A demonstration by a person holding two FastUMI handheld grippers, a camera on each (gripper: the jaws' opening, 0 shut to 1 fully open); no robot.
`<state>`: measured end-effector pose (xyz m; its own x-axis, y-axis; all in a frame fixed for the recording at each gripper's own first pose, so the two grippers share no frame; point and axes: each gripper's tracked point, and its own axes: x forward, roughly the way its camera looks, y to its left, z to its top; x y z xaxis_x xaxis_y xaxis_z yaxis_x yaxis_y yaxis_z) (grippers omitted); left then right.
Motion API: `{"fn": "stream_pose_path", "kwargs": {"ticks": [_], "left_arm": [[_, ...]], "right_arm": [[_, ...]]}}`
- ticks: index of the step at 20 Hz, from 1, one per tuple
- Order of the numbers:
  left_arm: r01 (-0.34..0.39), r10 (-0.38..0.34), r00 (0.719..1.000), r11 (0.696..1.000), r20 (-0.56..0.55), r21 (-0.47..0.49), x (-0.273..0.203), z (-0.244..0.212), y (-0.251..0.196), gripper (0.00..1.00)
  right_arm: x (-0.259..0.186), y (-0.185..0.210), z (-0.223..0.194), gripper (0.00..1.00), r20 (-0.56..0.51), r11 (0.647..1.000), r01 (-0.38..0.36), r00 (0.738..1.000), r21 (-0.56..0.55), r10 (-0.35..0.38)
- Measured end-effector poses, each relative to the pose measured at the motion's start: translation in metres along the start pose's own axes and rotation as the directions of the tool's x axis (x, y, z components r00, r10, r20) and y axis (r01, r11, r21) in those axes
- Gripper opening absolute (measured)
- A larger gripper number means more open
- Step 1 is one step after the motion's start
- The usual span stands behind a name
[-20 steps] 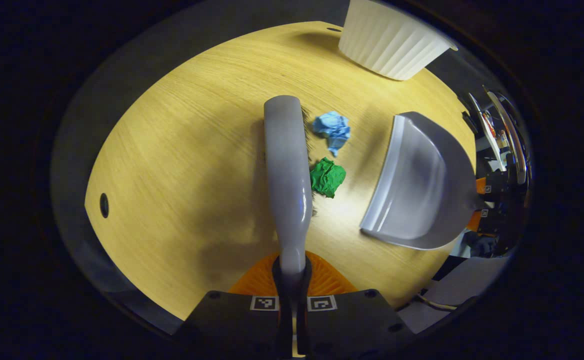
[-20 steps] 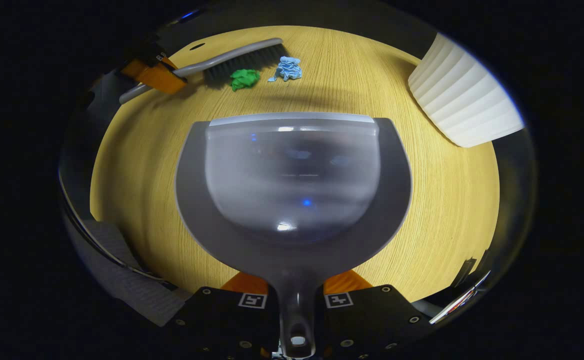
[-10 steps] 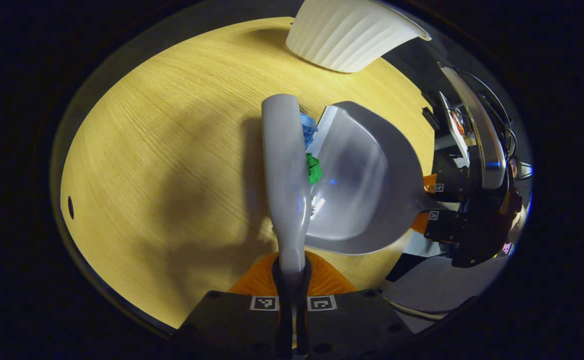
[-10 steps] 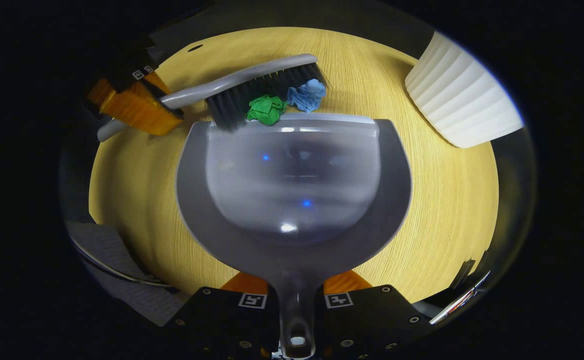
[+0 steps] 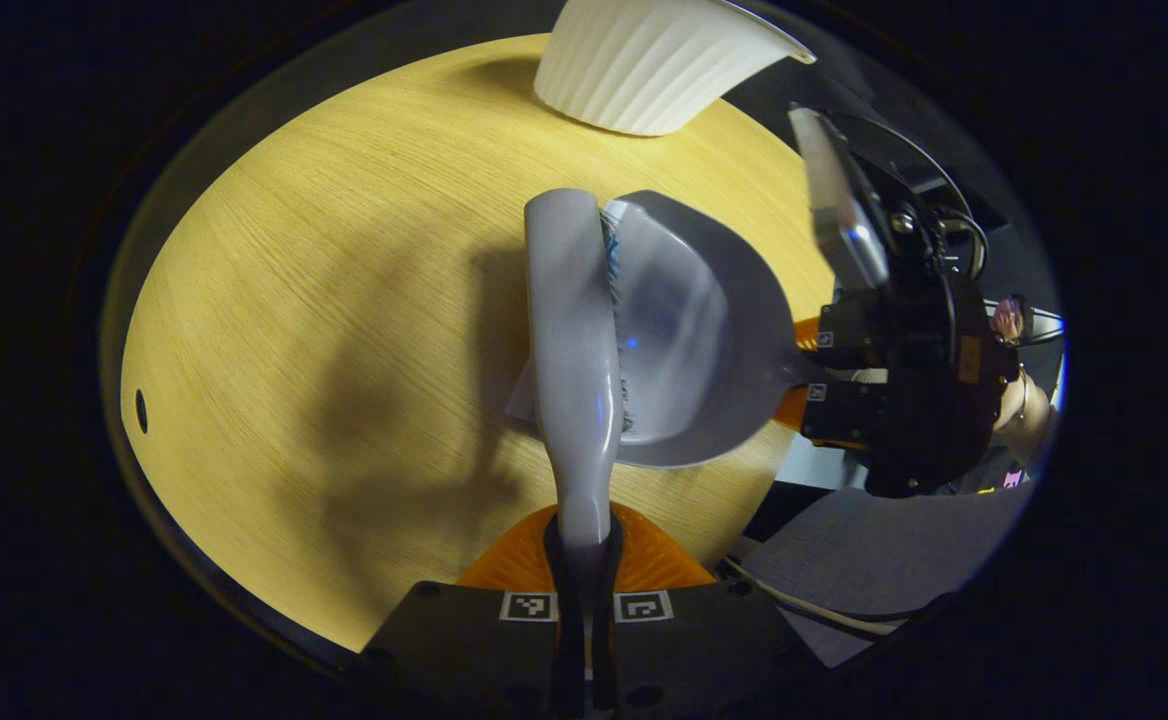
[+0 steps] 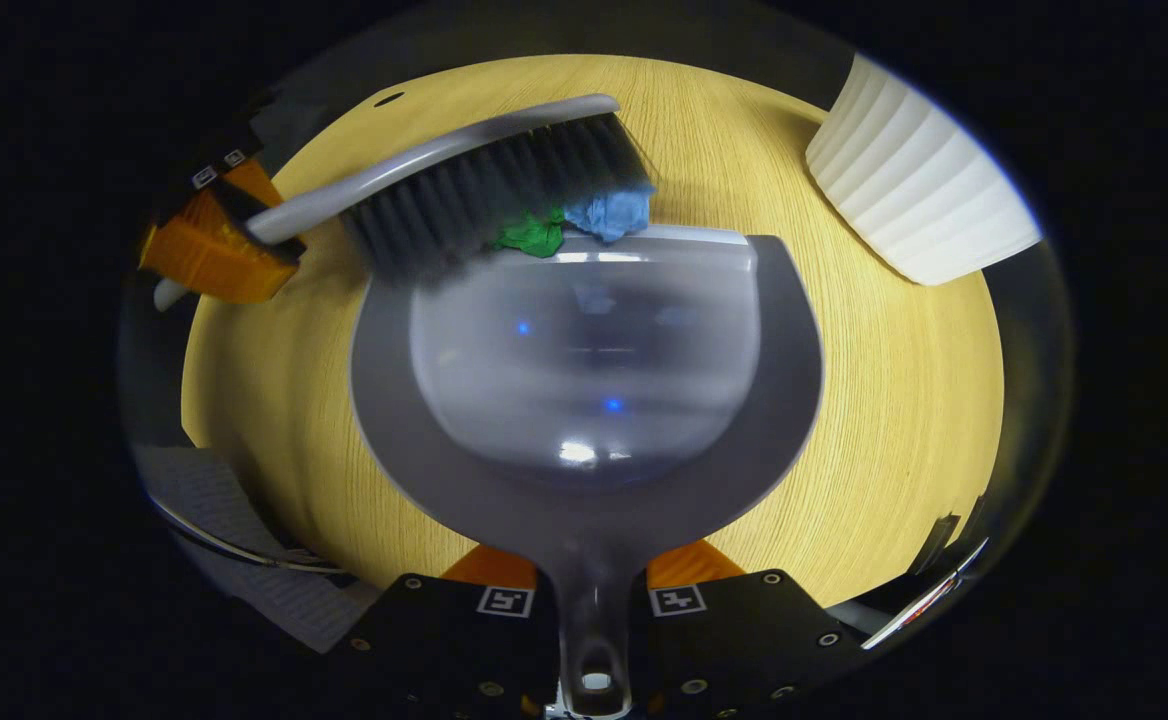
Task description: Pick up the small broom and dustpan from the desktop, sweep the trash into the dustpan with the broom, and then empty the trash into the garbage bin.
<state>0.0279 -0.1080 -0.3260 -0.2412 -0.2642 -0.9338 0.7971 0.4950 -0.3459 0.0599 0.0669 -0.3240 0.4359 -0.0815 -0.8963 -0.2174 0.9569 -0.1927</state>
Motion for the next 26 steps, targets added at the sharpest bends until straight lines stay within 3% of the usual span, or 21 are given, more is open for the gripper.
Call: {"fn": "stream_pose_path", "kwargs": {"ticks": [7, 8, 9, 11, 17, 23, 24, 26], "left_arm": [[0.034, -0.033, 0.999, 0.998, -0.016, 0.047, -0.014, -0.032, -0.028, 0.06], [0.036, -0.035, 0.999, 0.998, -0.018, 0.054, -0.017, -0.037, -0.03, 0.06], [0.03, -0.029, 1.0, 0.998, -0.011, 0.058, -0.018, -0.04, -0.031, 0.06], [0.009, -0.009, 1.0, 0.999, 0.018, 0.05, -0.023, -0.041, -0.024, 0.07], [-0.095, 0.099, 0.992, 0.994, 0.081, -0.053, -0.053, -0.035, 0.04, 0.07], [-0.253, 0.258, 0.966, 0.962, 0.037, -0.101, -0.072, -0.024, 0.125, 0.06], [-0.269, 0.273, 0.961, 0.957, 0.031, -0.11, -0.071, -0.022, 0.135, 0.07], [-0.288, 0.294, 0.956, 0.949, 0.026, -0.126, -0.066, -0.011, 0.149, 0.07]], "right_arm": [[0.001, -0.001, 0.001, 0.28, 0.008, 0.999, 0.008, 1.0, 0.043, -0.008], [0.001, -0.001, 0.001, 0.32, 0.009, 0.999, 0.011, 1.0, 0.049, -0.011], [0.002, -0.001, 0.001, 0.28, 0.009, 0.998, 0.011, 1.0, 0.055, -0.012], [0.002, -0.001, 0.001, 0.28, 0.008, 0.998, 0.012, 1.0, 0.061, -0.013], [0.001, -0.001, 0.001, 0.28, 0.002, 0.998, 0.013, 1.0, 0.057, -0.013], [0.003, -0.004, 0.007, 0.27, -0.005, 1.0, 0.006, 1.0, 0.017, -0.006], [0.004, -0.006, 0.009, 0.32, -0.006, 1.0, 0.006, 1.0, 0.009, -0.006], [0.004, -0.007, 0.008, 0.28, -0.008, 1.0, 0.005, 1.0, -0.002, -0.005]]}}
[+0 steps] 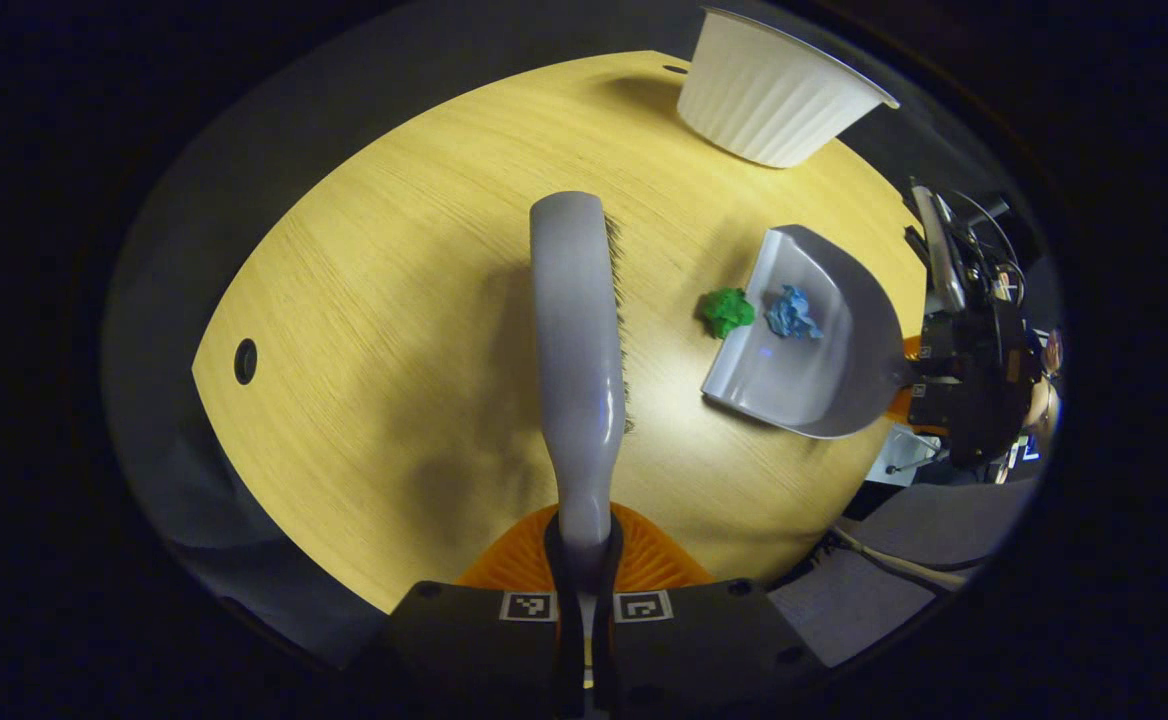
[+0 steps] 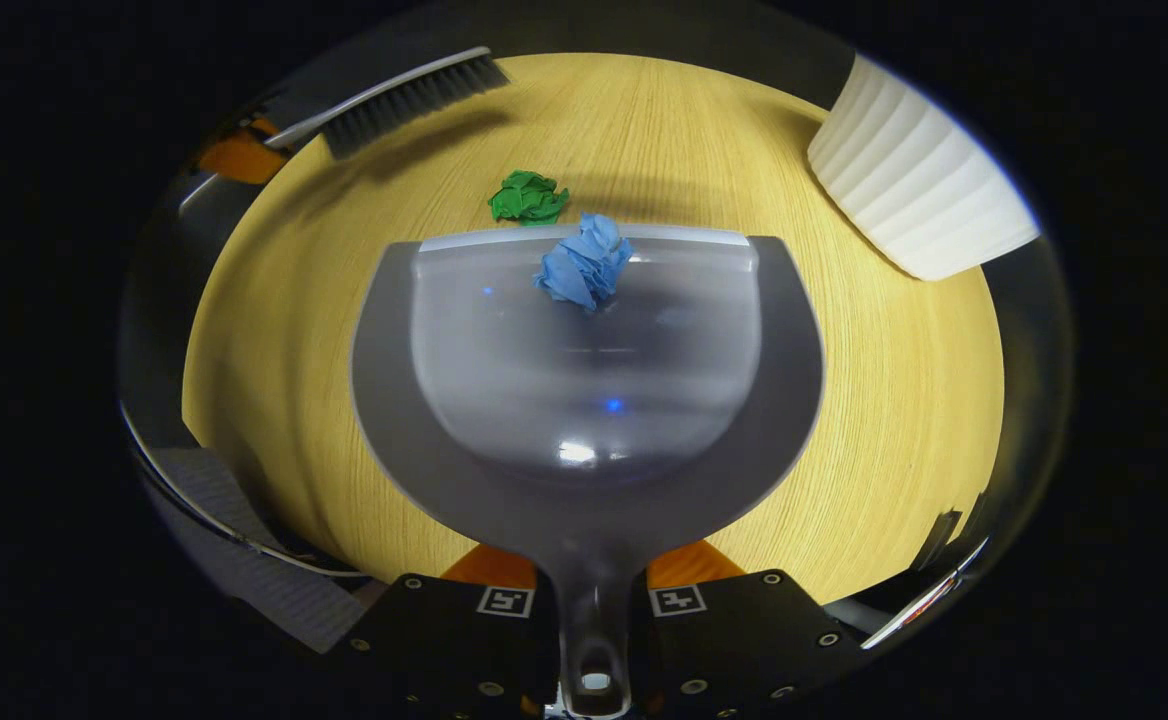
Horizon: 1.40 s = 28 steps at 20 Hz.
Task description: Pick up the small broom and dustpan from the desktop, sweep the trash into the dustpan with the broom, and then empty the trash into the garbage bin.
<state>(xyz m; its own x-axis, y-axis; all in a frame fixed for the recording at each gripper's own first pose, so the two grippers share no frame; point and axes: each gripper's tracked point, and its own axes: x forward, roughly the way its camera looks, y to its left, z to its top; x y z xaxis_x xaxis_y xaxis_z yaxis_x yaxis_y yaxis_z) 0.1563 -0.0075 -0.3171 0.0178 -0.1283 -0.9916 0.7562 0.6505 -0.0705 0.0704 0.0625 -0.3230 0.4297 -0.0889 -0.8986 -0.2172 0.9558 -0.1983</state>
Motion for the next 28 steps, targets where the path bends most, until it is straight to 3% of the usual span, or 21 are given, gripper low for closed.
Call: {"fn": "stream_pose_path", "kwargs": {"ticks": [4, 5, 6, 9, 15, 24, 28], "left_arm": [[-0.02, 0.02, 1.0, 0.999, -0.001, -0.027, 0.021, 0.021, 0.009, 0.06], [-0.03, 0.03, 1.0, 0.999, -0.005, -0.027, 0.026, 0.023, 0.01, 0.06], [-0.046, 0.046, 0.999, 0.999, -0.01, -0.019, 0.031, 0.026, 0.011, 0.07], [-0.065, 0.066, 0.997, 0.998, -0.036, 0.021, 0.049, 0.024, 0.002, 0.07], [-0.012, 0.015, 0.999, 0.998, -0.045, 0.067, 0.059, 0.033, -0.033, 0.06], [0.142, -0.129, 0.988, 0.976, -0.088, 0.168, 0.054, 0.02, -0.116, 0.06], [0.142, -0.127, 0.988, 0.969, -0.086, 0.202, 0.052, 0.019, -0.125, 0.07]], "right_arm": [[0.001, -0.002, 0.004, 0.28, -0.003, 1.0, -0.004, 1.0, -0.019, 0.004], [0.001, -0.003, 0.004, 0.23, -0.004, 1.0, -0.004, 1.0, -0.022, 0.004], [0.001, -0.003, 0.005, 0.27, -0.005, 1.0, -0.005, 1.0, -0.024, 0.005], [0.002, -0.003, 0.005, 0.28, -0.007, 1.0, -0.004, 1.0, -0.029, 0.004], [0.002, -0.005, 0.007, 0.28, -0.005, 0.999, -0.008, 1.0, -0.039, 0.008], [0.002, -0.005, 0.007, 0.28, -0.006, 0.999, 0.007, 1.0, -0.031, -0.007], [0.001, -0.004, 0.01, 0.28, -0.007, 1.0, 0.008, 1.0, -0.028, -0.008]]}}
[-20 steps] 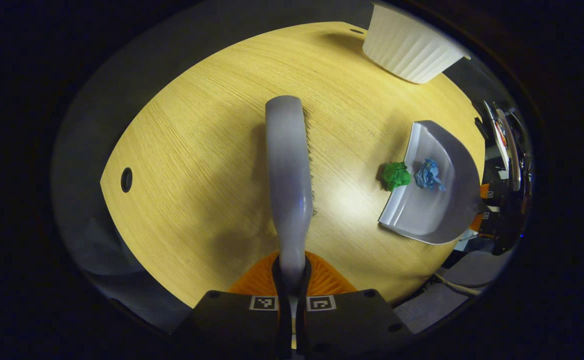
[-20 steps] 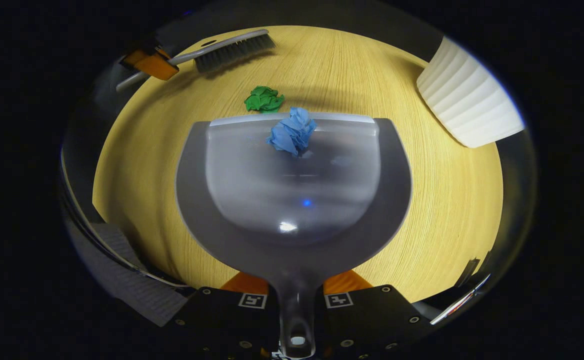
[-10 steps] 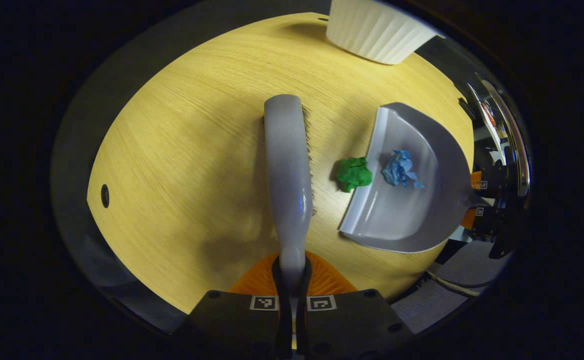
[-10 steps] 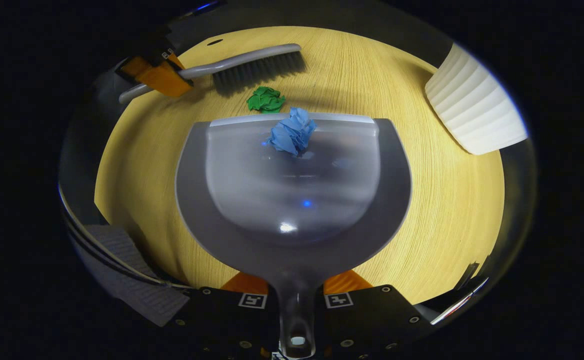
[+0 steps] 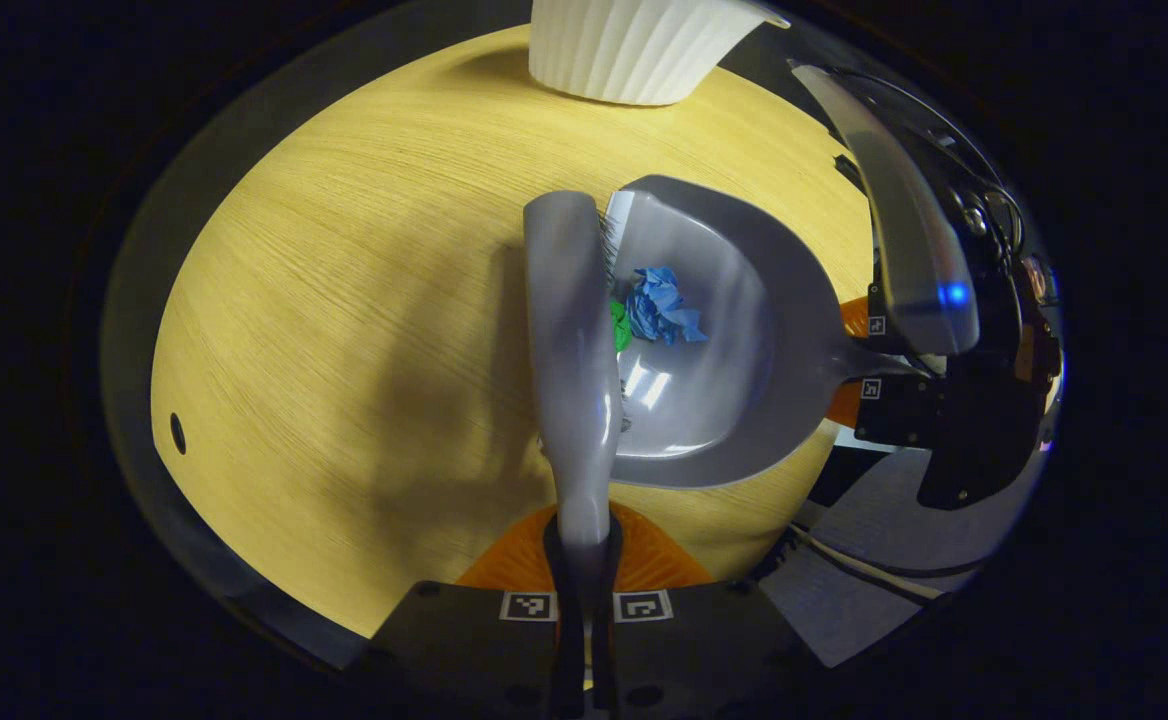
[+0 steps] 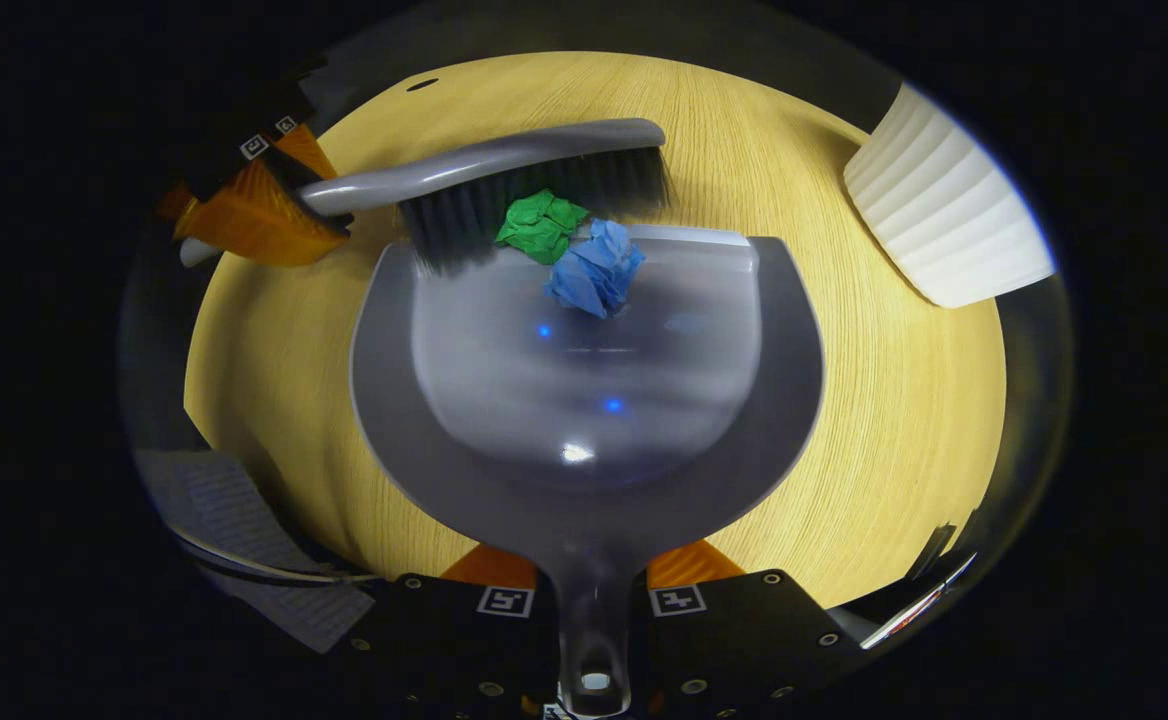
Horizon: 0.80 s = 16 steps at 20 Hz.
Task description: Pick up the small broom and dustpan from the desktop, sweep the trash into the dustpan with the broom, and then empty the trash into the garbage bin.
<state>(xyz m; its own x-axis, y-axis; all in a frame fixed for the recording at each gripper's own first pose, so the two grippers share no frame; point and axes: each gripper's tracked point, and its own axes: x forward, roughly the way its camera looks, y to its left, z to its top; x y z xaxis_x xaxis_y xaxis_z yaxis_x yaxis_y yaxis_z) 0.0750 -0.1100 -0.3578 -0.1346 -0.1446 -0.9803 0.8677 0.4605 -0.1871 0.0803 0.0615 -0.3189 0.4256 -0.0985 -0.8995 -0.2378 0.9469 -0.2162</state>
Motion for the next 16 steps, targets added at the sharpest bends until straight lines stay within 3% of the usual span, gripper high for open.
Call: {"fn": "stream_pose_path", "kwargs": {"ticks": [6, 12, 16], "left_arm": [[0.031, -0.031, 0.999, 0.999, -0.007, 0.016, -0.002, -0.001, -0.006, 0.06], [0.116, -0.116, 0.993, 0.993, 0.002, 0.034, -0.005, 0.003, -0.026, 0.07], [0.101, -0.103, 0.994, 0.994, 0.03, 0.041, -0.01, 0.004, -0.026, 0.06]], "right_arm": [[0.0, -0.001, -0.002, 0.28, -0.001, 1.0, -0.003, 1.0, 0.004, 0.003], [0.0, 0.0, -0.003, 0.28, -0.003, 1.0, -0.004, 1.0, 0.012, 0.004], [0.0, -0.001, -0.003, 0.28, -0.005, 1.0, -0.007, 1.0, 0.013, 0.007]]}}
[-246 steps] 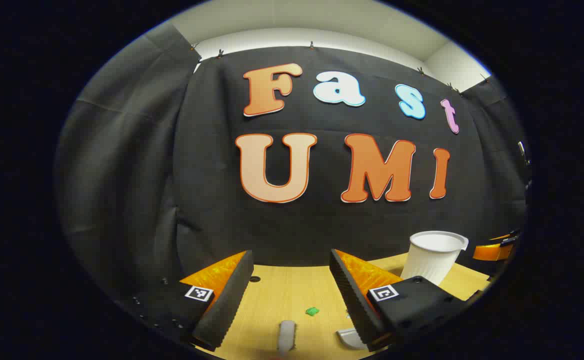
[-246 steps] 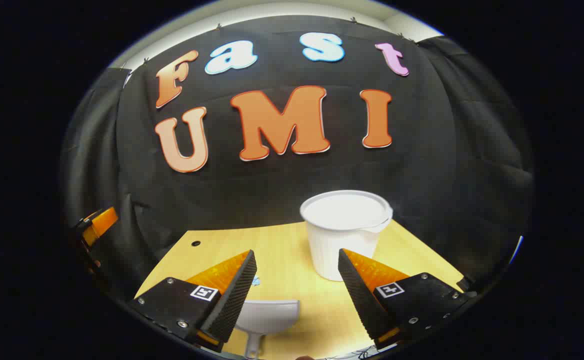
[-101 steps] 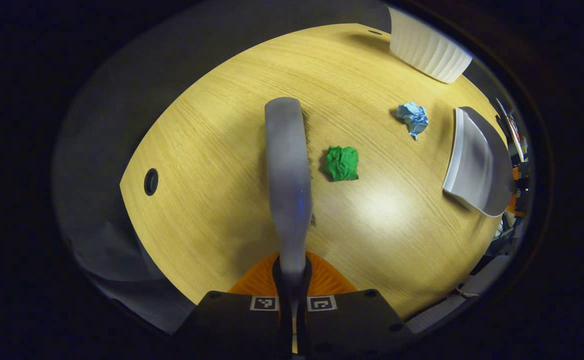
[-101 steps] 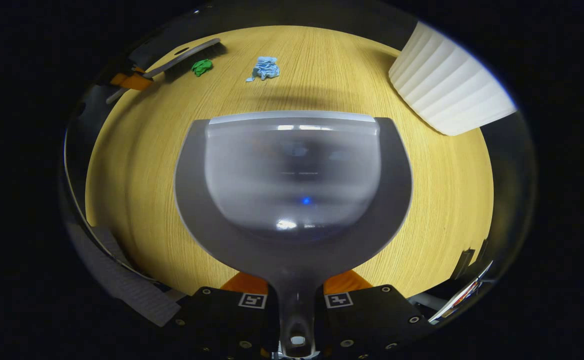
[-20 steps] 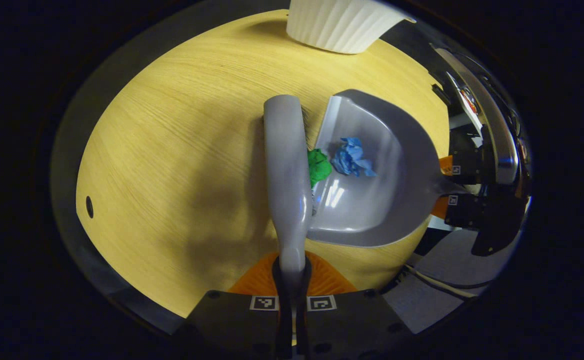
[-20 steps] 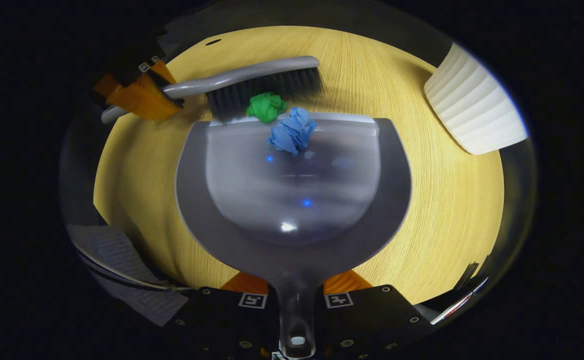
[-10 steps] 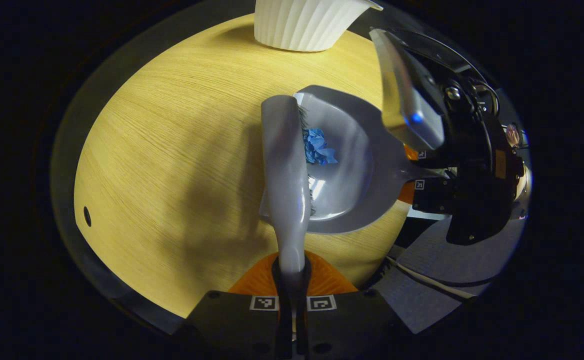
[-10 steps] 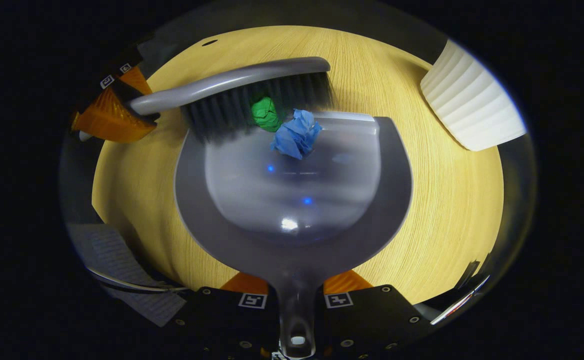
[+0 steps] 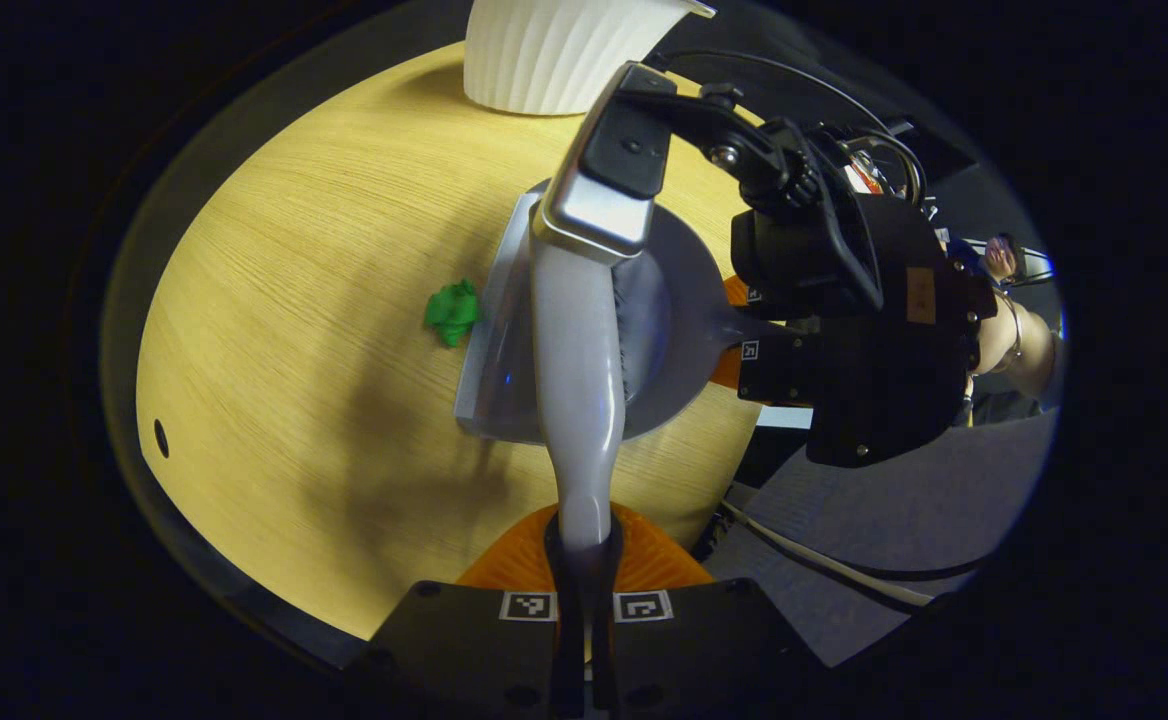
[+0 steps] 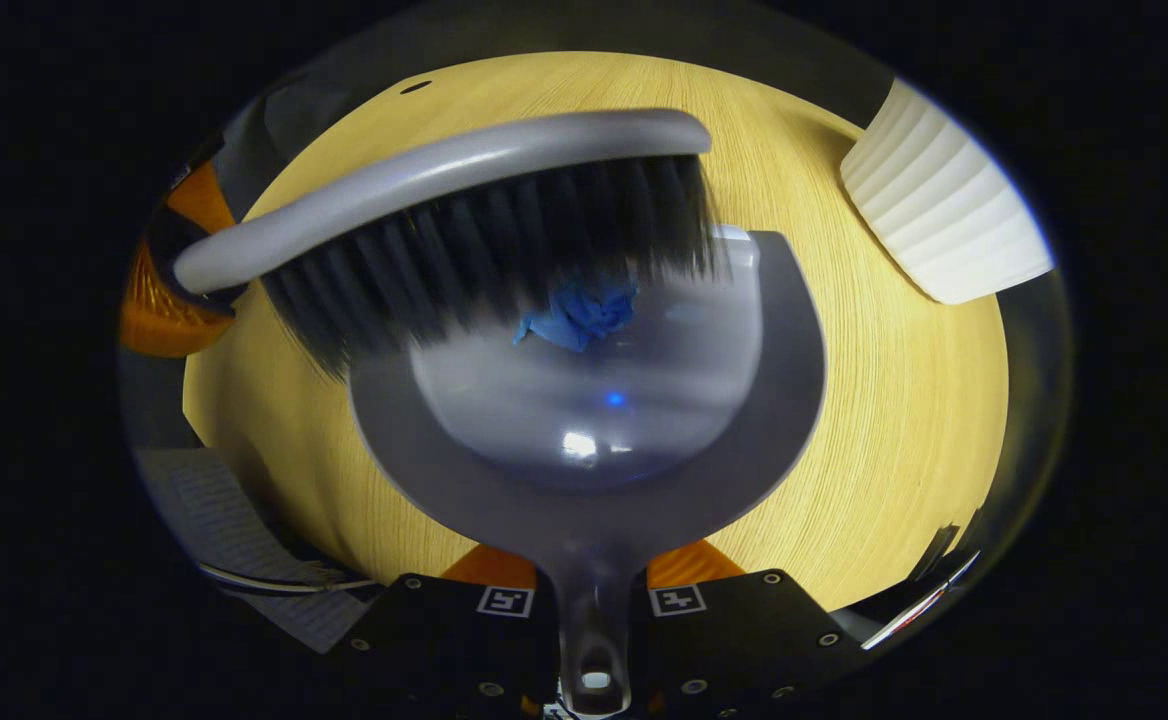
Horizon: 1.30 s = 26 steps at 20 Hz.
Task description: Pick up the small broom and dustpan from the desktop, sweep the trash into the dustpan with the broom, and then empty the trash into the garbage bin.
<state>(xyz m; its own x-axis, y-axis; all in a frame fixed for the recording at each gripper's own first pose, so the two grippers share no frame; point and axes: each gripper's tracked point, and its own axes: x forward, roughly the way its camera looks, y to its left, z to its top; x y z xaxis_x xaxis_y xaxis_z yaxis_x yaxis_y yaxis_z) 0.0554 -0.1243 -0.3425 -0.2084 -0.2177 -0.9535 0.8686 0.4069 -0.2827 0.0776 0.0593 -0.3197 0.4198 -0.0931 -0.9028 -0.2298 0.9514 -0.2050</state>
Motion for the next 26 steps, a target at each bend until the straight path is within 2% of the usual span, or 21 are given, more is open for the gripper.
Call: {"fn": "stream_pose_path", "kwargs": {"ticks": [8, 13, 16, 21, 23, 26], "left_arm": [[-0.032, 0.034, 0.999, 0.997, 0.037, -0.07, -0.028, -0.044, 0.005, 0.06], [-0.047, 0.067, 0.992, 0.982, 0.106, -0.182, -0.044, -0.07, 0.009, 0.07], [-0.081, 0.113, 0.987, 0.963, 0.114, -0.257, -0.045, -0.078, 0.036, 0.07], [-0.121, 0.152, 0.984, 0.951, 0.092, -0.286, -0.026, -0.057, 0.089, 0.07], [-0.135, 0.163, 0.983, 0.952, 0.081, -0.276, -0.015, -0.039, 0.107, 0.06], [-0.194, 0.213, 0.976, 0.951, 0.053, -0.241, -0.006, -0.01, 0.138, 0.07]], "right_arm": [[-0.001, -0.001, 0.011, 0.28, 0.025, 0.999, 0.005, 1.0, 0.036, -0.006], [0.001, -0.002, 0.015, 0.27, 0.035, 0.999, 0.005, 0.999, 0.041, -0.006], [-0.001, -0.003, 0.015, 0.28, 0.017, 1.0, 0.011, 1.0, 0.025, -0.011], [-0.002, -0.002, 0.016, 0.27, 0.002, 0.999, 0.01, 1.0, 0.032, -0.01], [-0.003, -0.002, 0.017, 0.27, -0.003, 0.999, 0.012, 1.0, 0.029, -0.012], [-0.004, -0.001, 0.017, 0.28, -0.006, 0.999, 0.015, 1.0, 0.035, -0.015]]}}
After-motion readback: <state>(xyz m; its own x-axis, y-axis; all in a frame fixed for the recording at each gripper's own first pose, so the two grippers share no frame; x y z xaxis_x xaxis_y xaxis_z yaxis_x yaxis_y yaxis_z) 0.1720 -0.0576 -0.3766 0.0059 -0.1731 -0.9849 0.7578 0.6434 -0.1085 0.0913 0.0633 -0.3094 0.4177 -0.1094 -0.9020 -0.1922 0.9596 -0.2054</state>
